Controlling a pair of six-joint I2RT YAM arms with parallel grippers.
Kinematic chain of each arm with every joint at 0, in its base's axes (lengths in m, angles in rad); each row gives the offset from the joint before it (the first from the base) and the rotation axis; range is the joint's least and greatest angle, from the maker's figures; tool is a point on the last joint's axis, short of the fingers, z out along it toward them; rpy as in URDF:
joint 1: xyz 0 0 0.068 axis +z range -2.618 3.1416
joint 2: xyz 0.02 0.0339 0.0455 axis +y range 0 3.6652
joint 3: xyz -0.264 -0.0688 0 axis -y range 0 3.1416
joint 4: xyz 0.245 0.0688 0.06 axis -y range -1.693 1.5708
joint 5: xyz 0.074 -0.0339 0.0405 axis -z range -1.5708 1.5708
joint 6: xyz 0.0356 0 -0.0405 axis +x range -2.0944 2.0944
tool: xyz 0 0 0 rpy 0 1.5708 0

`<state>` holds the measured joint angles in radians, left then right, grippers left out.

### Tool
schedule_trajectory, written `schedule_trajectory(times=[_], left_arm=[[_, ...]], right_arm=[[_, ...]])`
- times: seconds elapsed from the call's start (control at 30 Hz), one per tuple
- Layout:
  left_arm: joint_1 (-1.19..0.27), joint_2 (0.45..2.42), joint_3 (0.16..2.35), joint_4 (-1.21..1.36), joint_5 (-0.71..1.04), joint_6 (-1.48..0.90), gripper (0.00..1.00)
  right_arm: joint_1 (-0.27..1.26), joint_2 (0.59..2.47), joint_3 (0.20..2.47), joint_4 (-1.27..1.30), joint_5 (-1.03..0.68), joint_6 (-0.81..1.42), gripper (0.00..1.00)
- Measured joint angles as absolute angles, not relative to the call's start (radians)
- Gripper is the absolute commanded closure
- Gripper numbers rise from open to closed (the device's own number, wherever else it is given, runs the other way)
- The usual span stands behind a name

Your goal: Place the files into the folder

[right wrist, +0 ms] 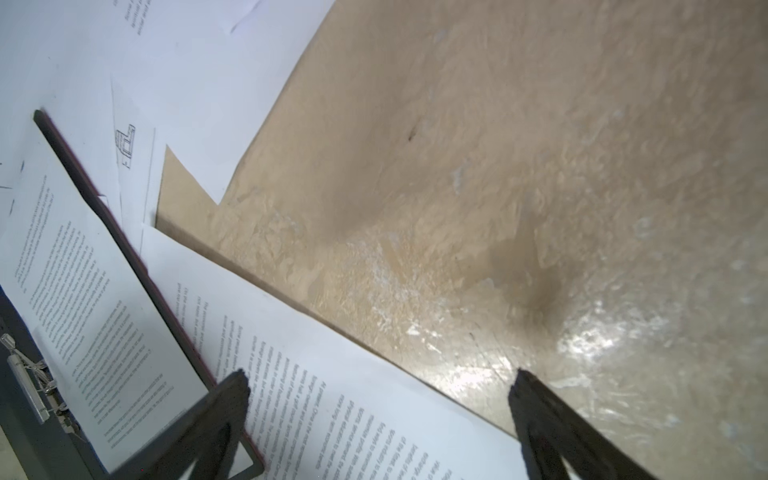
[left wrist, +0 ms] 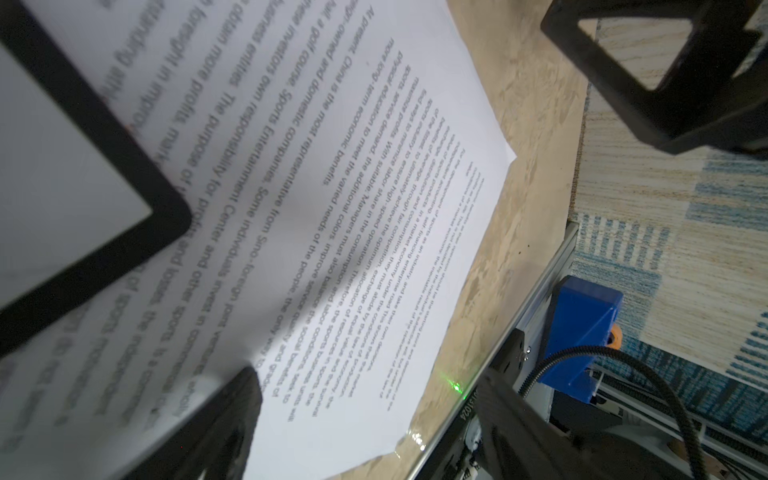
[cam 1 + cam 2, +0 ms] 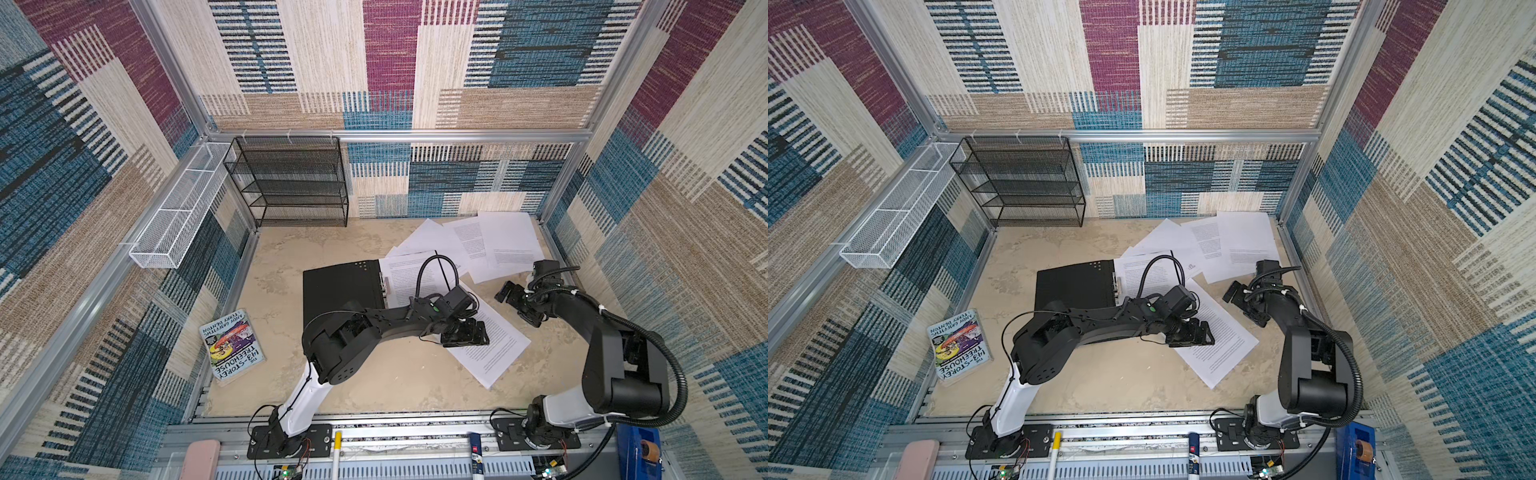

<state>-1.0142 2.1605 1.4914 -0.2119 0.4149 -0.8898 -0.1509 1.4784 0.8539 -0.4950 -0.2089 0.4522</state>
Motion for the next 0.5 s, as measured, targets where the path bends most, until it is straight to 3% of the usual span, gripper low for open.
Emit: schedule_trajectory(times=[0.5], left_arm=[[-0.933, 2.014, 1.309, -0.303, 0.434, -0.793, 0.16]], right_arm=[[-0.125, 1.426, 0.699, -0.416, -0.327, 0.453, 0.01]])
